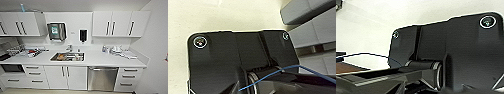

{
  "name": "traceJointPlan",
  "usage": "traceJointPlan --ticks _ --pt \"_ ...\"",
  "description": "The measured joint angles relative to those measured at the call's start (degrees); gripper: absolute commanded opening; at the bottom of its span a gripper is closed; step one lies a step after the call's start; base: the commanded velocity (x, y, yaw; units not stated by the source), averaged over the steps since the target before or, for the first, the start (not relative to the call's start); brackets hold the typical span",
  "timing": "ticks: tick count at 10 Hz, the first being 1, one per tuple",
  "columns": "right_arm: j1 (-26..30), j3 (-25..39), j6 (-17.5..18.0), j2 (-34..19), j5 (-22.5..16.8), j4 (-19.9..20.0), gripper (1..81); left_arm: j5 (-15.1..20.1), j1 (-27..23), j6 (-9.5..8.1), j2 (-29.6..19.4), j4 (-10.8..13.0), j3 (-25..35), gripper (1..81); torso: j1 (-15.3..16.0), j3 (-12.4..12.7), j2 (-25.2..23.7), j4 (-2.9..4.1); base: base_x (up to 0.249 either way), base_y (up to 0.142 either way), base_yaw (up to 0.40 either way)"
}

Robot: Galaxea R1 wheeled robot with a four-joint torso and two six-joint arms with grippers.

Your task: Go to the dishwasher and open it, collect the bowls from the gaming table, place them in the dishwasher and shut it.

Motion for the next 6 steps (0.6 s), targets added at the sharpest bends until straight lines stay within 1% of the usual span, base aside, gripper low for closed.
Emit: traceJointPlan --ticks 4,6 --pt "-0.02 -0.11 0.02 0.0 -0.02 0.0 81.1 0.01 0.13 0.0 0.02 0.0 0.0 81.1 -0.03 0.0 0.0 0.0 0.14 0.0 0.0" --pt "1.04 -0.28 0.0 0.0 0.21 0.0 81.1 -0.27 -0.78 -0.02 -0.01 0.0 -0.02 81.1 0.09 -0.05 0.09 0.0 0.141 0.0 0.0"
